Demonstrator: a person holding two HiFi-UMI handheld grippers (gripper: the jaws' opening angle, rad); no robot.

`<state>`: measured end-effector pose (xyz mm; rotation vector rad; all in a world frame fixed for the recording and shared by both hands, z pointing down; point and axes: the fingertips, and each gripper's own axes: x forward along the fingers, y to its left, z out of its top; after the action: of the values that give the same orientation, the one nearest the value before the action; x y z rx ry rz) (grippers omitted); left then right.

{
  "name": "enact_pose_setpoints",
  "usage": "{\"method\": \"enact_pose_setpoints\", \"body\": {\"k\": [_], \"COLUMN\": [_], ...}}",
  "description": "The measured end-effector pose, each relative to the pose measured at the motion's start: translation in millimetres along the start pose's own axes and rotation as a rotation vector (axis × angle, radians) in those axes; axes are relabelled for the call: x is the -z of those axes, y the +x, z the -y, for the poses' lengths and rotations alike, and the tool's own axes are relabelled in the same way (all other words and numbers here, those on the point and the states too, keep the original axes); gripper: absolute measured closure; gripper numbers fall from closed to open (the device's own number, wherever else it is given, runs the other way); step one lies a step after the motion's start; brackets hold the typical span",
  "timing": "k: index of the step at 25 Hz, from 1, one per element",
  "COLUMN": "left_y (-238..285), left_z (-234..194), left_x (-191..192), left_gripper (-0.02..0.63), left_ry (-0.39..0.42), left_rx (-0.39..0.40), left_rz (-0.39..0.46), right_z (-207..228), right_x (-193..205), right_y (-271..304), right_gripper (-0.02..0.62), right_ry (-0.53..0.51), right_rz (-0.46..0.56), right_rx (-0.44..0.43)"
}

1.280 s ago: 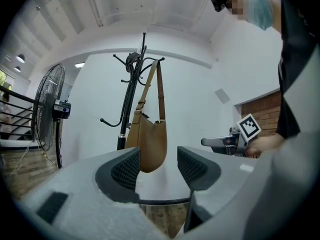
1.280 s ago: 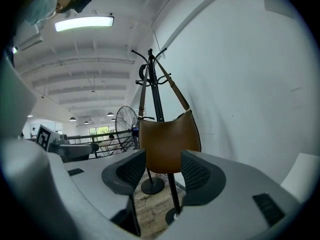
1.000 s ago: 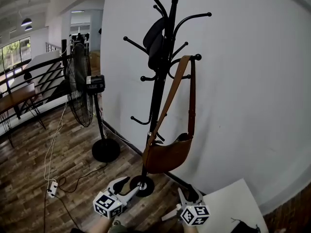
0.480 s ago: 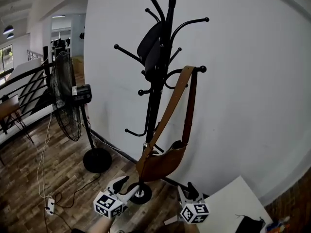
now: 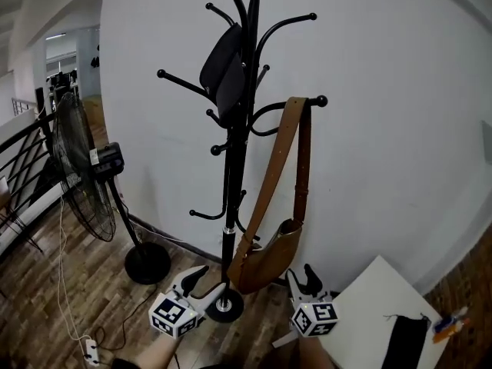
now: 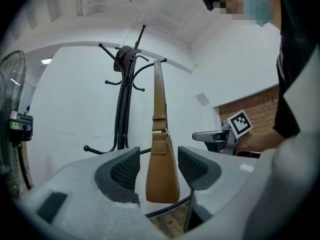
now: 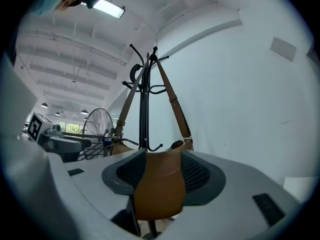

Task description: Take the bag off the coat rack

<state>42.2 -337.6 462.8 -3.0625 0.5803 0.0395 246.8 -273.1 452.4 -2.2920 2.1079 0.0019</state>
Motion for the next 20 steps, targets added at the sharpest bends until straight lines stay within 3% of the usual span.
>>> {"method": "enact_pose_setpoints", "body": {"k": [3, 9, 13, 16, 20], "left_y": [9, 39, 62, 78, 90], "left_z": [-2, 1, 7, 10, 10], "left_x": [-13, -44, -66, -83, -96], "left_gripper": [0.367, 0.362, 0.361, 0.362, 0.362], "left_ry": [0.029, 0.112, 0.173, 0.225, 0.238], "left_rx": [0.054, 0.071, 0.029, -0.002, -0.069], "left_rz": [0.013, 0.035, 0.029, 0.076, 0.079], "right_z": [7, 36, 54, 61, 59], "right_x": [-14, -46, -66, -77, -83], "right_y": [6, 22, 40, 57, 84], "right_gripper": [0.399, 0.399, 0.399, 0.400, 0.400], "right_ry": [-0.034, -0.087, -0.115, -0.140, -0.165], "right_rz": [0.026, 0.088, 0.123, 0.140, 0.147], "right_rx": [0.045, 0.082, 0.042, -0.014, -0.105]}}
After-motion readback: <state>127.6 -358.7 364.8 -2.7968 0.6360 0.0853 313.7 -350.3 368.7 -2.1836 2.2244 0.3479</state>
